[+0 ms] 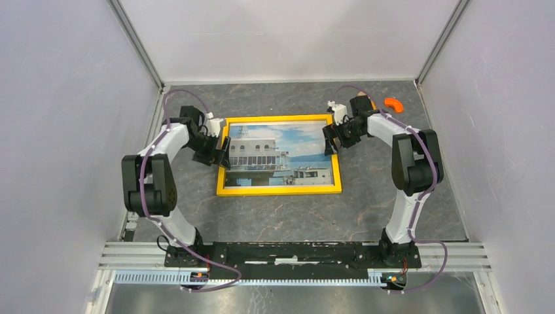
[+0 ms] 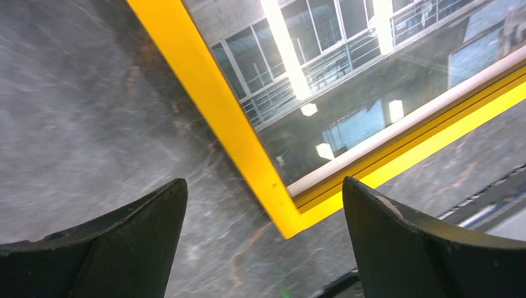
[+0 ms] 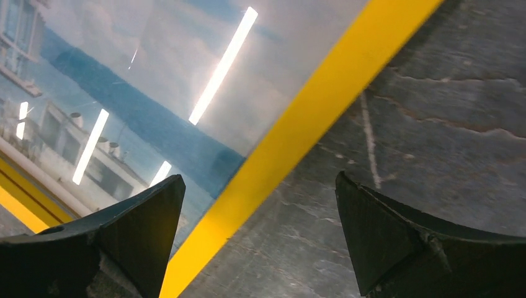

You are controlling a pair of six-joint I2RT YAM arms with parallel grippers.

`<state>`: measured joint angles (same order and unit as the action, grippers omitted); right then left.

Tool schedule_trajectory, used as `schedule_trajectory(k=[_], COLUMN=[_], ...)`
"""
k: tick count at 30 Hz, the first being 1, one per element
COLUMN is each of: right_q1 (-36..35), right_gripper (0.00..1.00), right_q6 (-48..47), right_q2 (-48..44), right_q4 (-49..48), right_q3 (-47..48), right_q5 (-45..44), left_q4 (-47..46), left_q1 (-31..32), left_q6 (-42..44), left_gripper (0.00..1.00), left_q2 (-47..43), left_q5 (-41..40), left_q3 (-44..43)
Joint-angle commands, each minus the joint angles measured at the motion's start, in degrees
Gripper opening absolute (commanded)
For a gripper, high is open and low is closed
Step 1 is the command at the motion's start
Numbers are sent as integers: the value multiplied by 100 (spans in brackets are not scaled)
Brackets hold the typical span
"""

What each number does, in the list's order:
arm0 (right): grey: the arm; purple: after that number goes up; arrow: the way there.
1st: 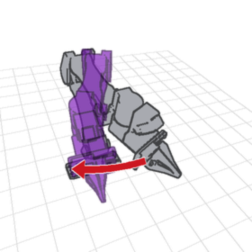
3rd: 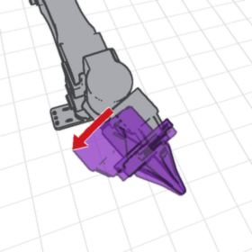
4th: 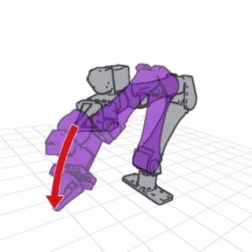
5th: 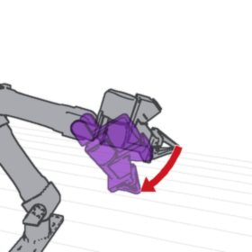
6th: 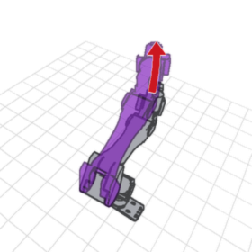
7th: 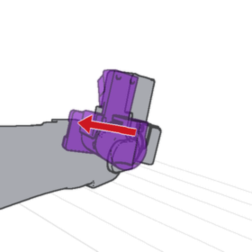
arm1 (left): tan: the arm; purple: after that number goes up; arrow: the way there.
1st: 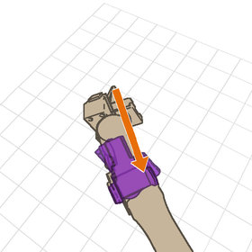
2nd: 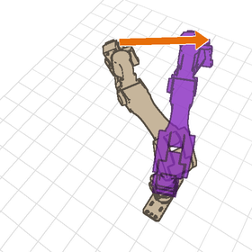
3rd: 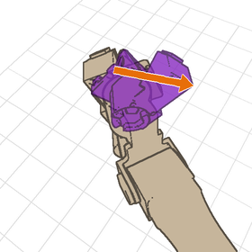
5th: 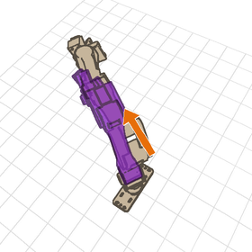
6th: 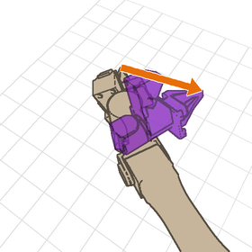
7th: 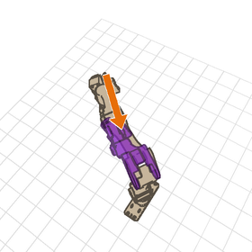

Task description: Take the photo out of the frame

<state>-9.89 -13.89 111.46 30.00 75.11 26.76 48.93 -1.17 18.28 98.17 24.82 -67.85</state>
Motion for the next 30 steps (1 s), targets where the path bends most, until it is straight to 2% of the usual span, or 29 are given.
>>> schedule_trajectory(k=[1, 5, 8, 16, 22, 25, 29, 30], right_q1=[273, 326, 369, 643, 774, 811, 848, 858], right_gripper=[98, 98, 98, 98, 98, 98, 98, 98], right_q6=[-60, -418, -611, -605, -523, -494, -465, -465], right_q2=[156, -34, -277, -722, -977, -1047, -1079, -1082], right_q4=[564, 888, 948, 846, 702, 658, 625, 635], right_q3=[516, 527, 381, -98, -530, -641, -667, -657], right_q5=[-160, 330, 596, 663, 690, 699, 690, 690], left_q4=[-104, 311, 267, -446, -911, -919, -651, -465], left_q1=[249, 1017, 1719, 3013, 3306, 3324, 3316, 3318], left_q6=[1251, 2636, 3117, 2941, 2909, 2898, 2875, 2862], left_gripper=[100, 96, 93, 78, 65, 53, 23, 18], left_q2=[-742, -1064, -1268, -801, -476, -395, -355, -336], left_q5=[-330, -352, -399, -806, -1112, -1172, -1065, -991], left_q3=[-176, 184, 587, 979, 1111, 1019, 739, 594])
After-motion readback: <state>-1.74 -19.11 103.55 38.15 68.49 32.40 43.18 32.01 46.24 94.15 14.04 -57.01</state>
